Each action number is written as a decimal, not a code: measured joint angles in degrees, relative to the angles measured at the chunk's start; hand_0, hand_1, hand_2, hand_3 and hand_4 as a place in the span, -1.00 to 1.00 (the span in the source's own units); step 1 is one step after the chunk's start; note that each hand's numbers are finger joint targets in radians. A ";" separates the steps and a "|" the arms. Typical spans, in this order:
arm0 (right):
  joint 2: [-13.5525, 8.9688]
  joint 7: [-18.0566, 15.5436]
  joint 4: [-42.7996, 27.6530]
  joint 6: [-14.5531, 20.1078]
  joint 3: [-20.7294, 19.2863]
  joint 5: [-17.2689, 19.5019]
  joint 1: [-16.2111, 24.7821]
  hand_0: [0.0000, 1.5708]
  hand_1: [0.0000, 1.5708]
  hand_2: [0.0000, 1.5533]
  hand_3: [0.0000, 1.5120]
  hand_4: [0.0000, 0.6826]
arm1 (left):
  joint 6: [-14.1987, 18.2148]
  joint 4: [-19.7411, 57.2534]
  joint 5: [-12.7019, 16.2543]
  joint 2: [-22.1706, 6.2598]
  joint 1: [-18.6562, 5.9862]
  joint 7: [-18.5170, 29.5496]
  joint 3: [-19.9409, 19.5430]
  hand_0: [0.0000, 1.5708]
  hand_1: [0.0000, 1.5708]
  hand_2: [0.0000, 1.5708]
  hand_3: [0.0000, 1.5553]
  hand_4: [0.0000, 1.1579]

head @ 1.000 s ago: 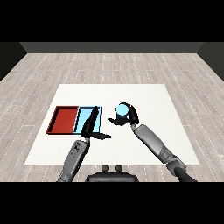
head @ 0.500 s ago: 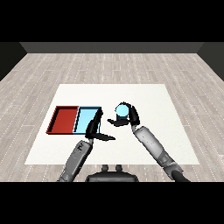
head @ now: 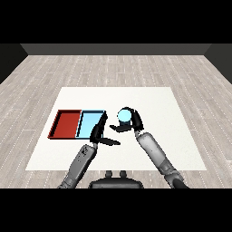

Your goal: Pick the blue can and put it in the blue box

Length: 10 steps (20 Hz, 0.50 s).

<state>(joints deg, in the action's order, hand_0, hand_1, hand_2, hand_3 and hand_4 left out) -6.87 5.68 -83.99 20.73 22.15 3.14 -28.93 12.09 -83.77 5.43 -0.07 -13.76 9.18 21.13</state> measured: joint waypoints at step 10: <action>4.49 2.81 -1.34 -3.98 -2.64 5.52 -0.62 0.88 0.88 0.87 0.84 0.72 | 2.20 6.68 1.78 -0.08 -3.69 0.73 1.31 -1.00 -1.00 -1.00 -1.00 -1.00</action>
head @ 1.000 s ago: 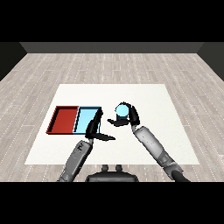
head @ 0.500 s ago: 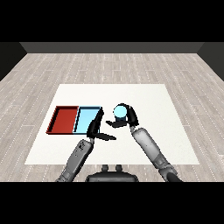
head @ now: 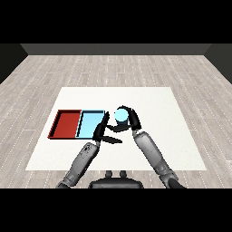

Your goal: Pick the blue can and put it in the blue box

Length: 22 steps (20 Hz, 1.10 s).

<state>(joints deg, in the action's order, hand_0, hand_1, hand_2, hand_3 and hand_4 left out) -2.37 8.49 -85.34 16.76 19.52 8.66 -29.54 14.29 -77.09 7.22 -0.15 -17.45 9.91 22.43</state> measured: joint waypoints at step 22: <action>2.33 1.75 -1.91 -0.40 3.96 2.58 1.19 0.73 0.73 0.86 0.82 0.67 | 5.38 8.22 8.15 0.15 -7.01 3.99 6.42 -1.00 -1.00 -1.00 -1.00 -1.00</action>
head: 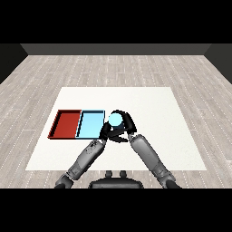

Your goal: Pick the blue can and put it in the blue box

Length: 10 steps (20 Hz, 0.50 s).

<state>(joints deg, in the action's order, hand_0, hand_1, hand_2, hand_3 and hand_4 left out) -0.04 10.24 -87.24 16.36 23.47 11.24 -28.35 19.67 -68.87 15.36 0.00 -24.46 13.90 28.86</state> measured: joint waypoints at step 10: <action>-0.03 -2.87 1.14 2.29 2.71 -3.09 0.25 0.89 0.89 0.88 0.82 0.66 | 3.90 3.29 4.57 -0.02 -2.34 1.67 1.73 1.00 1.00 1.00 0.97 0.99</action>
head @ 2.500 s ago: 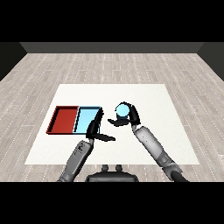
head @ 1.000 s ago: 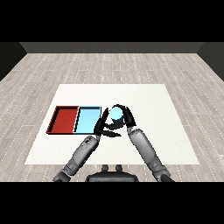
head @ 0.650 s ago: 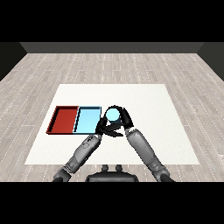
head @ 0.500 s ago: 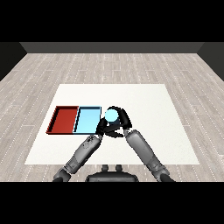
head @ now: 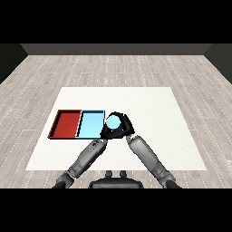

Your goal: Pick the blue can and put it in the blue box

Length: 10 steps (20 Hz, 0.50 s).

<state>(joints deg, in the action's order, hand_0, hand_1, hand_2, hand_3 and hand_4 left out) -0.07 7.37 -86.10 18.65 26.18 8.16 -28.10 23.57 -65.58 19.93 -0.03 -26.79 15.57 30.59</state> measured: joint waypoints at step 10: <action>-0.10 0.48 -1.99 -0.98 -1.52 -2.44 0.56 0.75 0.75 0.69 0.55 -0.40 | 4.32 -1.34 -2.53 0.06 0.87 -0.93 -0.21 1.00 1.00 0.99 0.90 0.96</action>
<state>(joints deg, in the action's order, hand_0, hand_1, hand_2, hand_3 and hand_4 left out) -0.17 7.85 -88.09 17.66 24.67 5.72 -27.54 27.88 -66.92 17.40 0.03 -25.92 14.65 30.38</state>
